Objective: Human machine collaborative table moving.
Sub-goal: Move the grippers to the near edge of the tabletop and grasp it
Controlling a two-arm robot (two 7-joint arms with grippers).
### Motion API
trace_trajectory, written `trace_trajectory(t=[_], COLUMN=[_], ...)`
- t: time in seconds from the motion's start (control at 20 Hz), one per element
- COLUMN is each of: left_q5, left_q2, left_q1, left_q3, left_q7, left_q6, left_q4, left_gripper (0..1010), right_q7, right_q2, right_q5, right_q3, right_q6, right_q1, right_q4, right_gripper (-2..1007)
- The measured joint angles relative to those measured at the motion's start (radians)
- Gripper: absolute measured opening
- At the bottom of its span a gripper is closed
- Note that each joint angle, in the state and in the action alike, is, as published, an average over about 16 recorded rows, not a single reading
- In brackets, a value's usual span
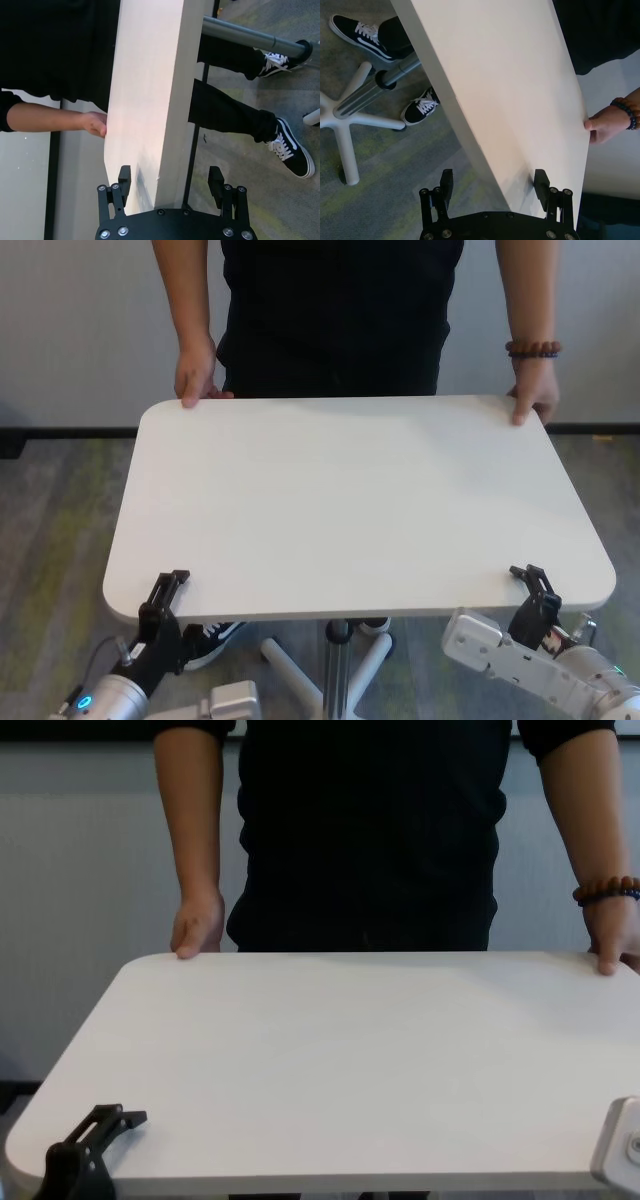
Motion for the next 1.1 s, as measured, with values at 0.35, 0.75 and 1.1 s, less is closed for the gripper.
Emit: trace_trajectory(t=[0.35, 0.75, 1.1], left_q5=[0.009, 0.023, 0.033], left_q2=[-0.021, -0.024, 0.008], left_q1=[-0.03, -0.053, -0.045], left_q3=[0.007, 0.019, 0.019], left_q7=[0.006, -0.006, -0.061], left_q6=[-0.002, 0.007, 0.029], left_q4=[0.041, 0.058, 0.005], left_gripper=[1001, 1001, 1001], right_q7=[0.013, 0.019, 0.025], right_q2=[-0.014, -0.03, -0.045], right_q5=[-0.022, -0.05, -0.067], right_q3=[0.007, 0.013, 0.02], right_q6=[-0.011, -0.023, -0.036], right_q1=[0.02, 0.034, 0.041], right_q4=[0.028, 0.053, 0.07], right_gripper=[1005, 1005, 1005])
